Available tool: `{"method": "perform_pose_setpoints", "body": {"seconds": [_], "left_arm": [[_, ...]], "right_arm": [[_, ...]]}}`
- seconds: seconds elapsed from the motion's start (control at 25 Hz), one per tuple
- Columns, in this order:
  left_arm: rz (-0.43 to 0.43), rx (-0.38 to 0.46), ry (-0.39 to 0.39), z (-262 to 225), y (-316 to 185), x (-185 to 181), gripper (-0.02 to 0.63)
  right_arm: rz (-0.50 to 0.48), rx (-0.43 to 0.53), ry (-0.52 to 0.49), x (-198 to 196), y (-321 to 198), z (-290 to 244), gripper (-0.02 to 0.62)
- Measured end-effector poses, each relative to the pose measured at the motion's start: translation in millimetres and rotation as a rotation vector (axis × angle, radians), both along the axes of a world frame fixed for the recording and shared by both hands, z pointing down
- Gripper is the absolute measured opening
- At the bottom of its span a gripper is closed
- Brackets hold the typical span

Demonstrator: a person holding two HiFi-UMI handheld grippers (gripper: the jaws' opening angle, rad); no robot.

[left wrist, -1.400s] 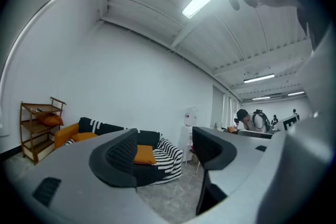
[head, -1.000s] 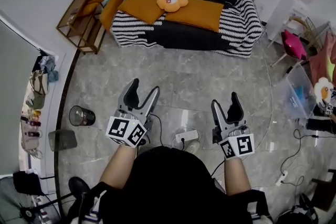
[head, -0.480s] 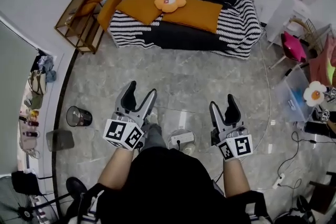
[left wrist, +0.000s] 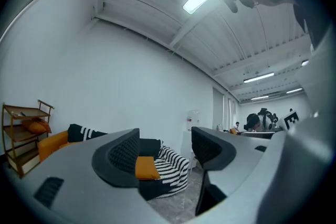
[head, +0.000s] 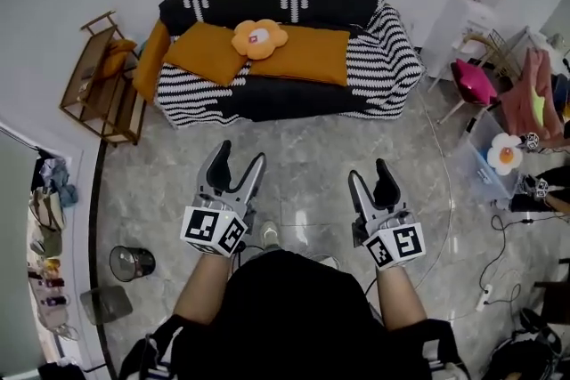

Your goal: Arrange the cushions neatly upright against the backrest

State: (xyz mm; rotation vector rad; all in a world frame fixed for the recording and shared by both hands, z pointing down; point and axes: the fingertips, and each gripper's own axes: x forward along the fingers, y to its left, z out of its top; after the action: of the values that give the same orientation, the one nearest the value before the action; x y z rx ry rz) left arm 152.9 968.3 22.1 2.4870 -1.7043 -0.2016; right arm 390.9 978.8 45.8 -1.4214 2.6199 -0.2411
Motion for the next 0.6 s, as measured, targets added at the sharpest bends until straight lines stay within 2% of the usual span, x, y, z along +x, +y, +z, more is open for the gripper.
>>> {"method": "perform_pose_setpoints", "body": {"seconds": [0.12,0.36,0.6], "left_arm": [[-0.003,-0.006,0.014,0,-27,-38,0.324],[-0.013,-0.019,-0.003,5,-61,-105,0.325],[-0.082,-0.035,0.024,18,-89,-148,0.33]], "right_arm": [[-0.01,0.001,-0.016,-40,-37,-6,0.261],[-0.029,-0.004,-0.02,-111,-87,-5,0.262],[-0.041,-0.023,0.047,-139,-129,14,0.275]]}}
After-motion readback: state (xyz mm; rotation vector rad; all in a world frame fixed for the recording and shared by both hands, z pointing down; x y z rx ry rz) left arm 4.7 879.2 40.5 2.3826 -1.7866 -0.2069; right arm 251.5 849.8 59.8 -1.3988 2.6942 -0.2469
